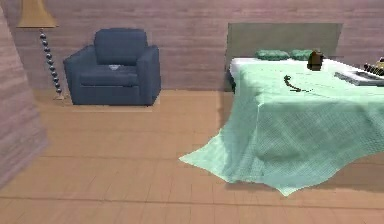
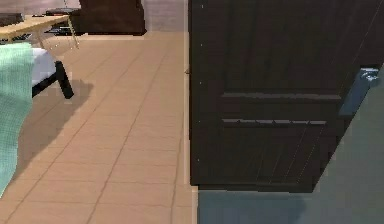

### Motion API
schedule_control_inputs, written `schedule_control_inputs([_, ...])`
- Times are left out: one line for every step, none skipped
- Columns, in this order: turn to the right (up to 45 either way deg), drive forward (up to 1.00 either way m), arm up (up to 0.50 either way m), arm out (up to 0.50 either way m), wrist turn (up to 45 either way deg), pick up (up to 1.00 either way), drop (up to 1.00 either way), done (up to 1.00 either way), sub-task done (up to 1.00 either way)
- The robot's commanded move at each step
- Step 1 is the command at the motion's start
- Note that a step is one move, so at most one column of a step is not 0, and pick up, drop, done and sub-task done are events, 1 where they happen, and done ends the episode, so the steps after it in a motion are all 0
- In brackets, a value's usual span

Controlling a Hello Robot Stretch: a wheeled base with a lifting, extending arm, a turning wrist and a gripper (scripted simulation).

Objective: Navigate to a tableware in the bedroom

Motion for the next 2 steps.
schedule_control_inputs([0.0,0.15,0.00,0.00,0.0,0.00,0.00,0.00,0.00])
schedule_control_inputs([-21.0,0.00,0.00,0.00,0.0,0.00,0.00,0.00,0.00])
